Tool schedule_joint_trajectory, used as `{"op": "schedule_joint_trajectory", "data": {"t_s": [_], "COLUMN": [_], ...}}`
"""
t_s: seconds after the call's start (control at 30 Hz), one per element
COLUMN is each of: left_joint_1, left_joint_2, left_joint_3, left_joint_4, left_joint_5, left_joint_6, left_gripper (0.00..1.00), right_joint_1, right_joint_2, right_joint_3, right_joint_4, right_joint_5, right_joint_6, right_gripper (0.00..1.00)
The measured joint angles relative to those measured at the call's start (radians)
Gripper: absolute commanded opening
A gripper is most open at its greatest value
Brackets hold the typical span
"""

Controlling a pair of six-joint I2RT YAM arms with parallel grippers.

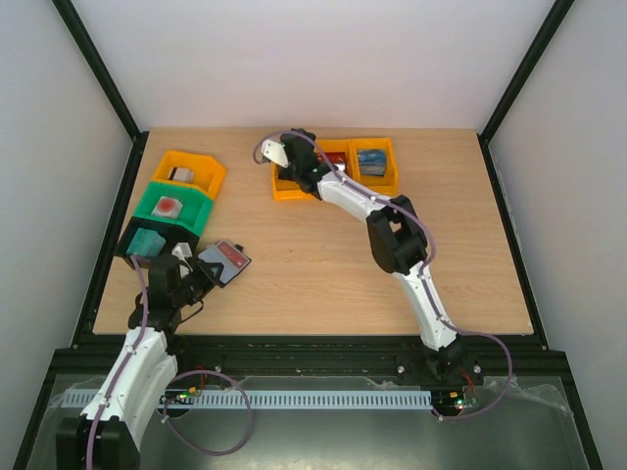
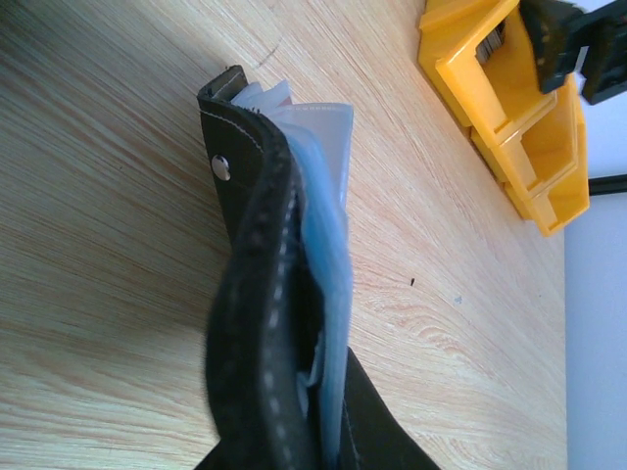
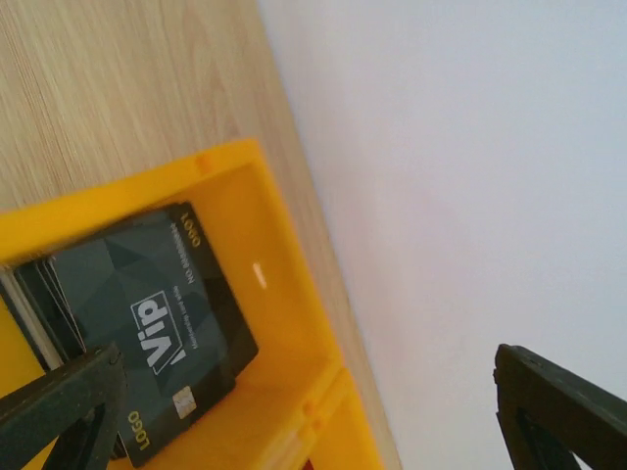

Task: Take the credit cards out of the card holder

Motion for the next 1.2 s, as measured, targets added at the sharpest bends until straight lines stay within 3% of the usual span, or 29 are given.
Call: {"op": "schedule_joint_trajectory", "data": {"t_s": [0.23, 0.27, 0.53, 0.6, 0.8, 1.2], "left_joint_1": [0.000, 0.001, 0.011, 0.011, 0.011, 0.013], "left_joint_2": [-0.004, -0.006, -0.014, -0.014, -0.014, -0.014], "left_joint_3": [-0.004, -0.005, -0.006, -0.006, -0.006, -0.013], "left_joint_4": [0.009, 0.009, 0.009, 0.009, 0.009, 0.010], "left_joint_5": [0.006, 0.007, 0.010, 0.010, 0.010, 0.010], "left_joint_6": [-0.003, -0.003, -0.007, -0.008, -0.008, -0.013], "left_gripper": [0.02, 0.02, 0.02, 0.02, 0.02, 0.02], "right_joint_1": [-0.015, -0.017, -0.029, -0.029, -0.029, -0.028], "right_joint_2": [-0.171, -0.181, -0.124, -0.113, -0.017, 0.076], "right_joint_3": [-0.001, 0.009, 0.187, 0.188, 0.190, 0.215], "right_joint_4": [-0.071, -0.078, -0.259, -0.285, -0.358, -0.480], "right_joint_5": [-0.165, -0.175, -0.310, -0.325, -0.328, -0.341], "right_joint_6": [0.123, 0.145, 0.612, 0.721, 0.951, 1.083], "right_gripper": [1.00, 0.96, 0.17, 0.03, 0.02, 0.02]}}
